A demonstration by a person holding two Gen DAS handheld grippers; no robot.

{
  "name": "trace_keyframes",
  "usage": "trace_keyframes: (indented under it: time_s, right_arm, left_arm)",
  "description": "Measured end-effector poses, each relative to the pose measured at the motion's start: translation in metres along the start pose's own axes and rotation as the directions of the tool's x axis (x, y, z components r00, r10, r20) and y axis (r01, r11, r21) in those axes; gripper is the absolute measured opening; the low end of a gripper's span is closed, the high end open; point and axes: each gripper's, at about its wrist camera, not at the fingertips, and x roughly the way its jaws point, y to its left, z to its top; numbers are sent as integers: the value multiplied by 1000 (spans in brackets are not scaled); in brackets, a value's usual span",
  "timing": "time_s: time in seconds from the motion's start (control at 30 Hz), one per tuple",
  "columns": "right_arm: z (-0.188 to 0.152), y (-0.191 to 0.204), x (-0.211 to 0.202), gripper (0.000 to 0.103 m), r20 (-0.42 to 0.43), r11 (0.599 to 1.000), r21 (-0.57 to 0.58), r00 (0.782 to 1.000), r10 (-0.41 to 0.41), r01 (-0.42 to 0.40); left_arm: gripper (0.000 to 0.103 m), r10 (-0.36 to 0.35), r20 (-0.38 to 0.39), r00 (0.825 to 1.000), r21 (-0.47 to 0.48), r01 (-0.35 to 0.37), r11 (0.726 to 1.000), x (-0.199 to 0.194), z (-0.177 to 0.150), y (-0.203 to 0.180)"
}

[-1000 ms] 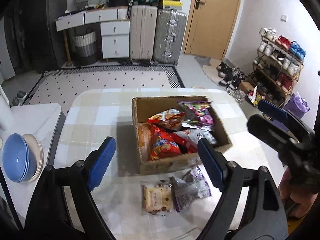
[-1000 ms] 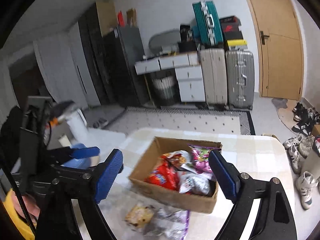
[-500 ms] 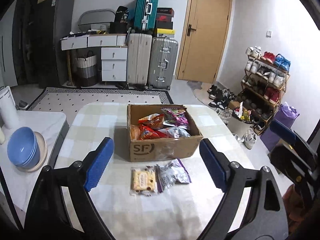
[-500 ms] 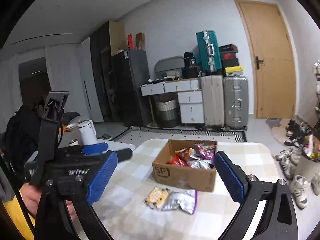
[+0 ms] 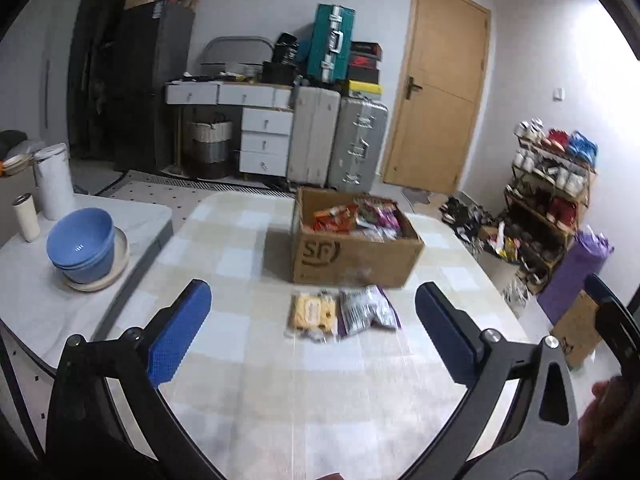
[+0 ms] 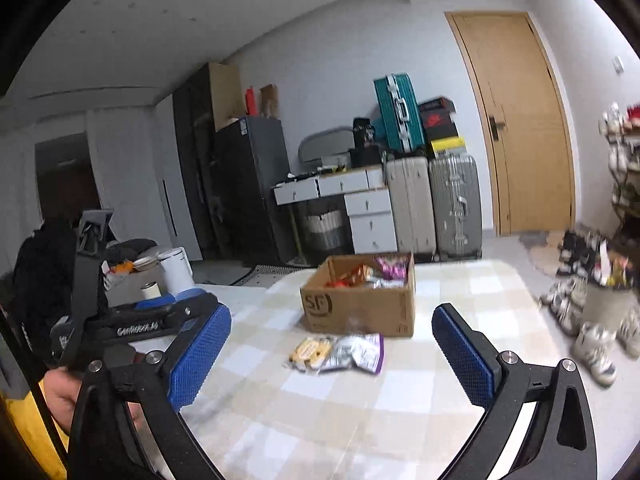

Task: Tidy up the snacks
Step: 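Withdraw both open grippers from the box toward the remaining snacks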

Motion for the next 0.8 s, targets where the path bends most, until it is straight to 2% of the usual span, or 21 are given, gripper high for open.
trace_keyframes:
  time_s: [0.13,0.33,0.57,0.8]
  right_arm:
    - [-18,-6,10,102,-46,999,42,999,16,-14]
    - [-39,-6,29,102,-126,998,56,992,17,-10]
    - [-50,-1,38,102,-152,999,38,988,16,-10]
    - [-60,-4,55,102,-204,999,41,979,-22,31]
  left_arm:
    - [102,-2,-50,999,24,3,1000,6,-23,-3]
    - [102,7,-159,987,22,-3,1000,41,-48,-4]
    - [102,3,-179,984,14,0,1000,65,-52,-9]
    - [102,-10,-211,977,3,11,1000,81,-57,-6]
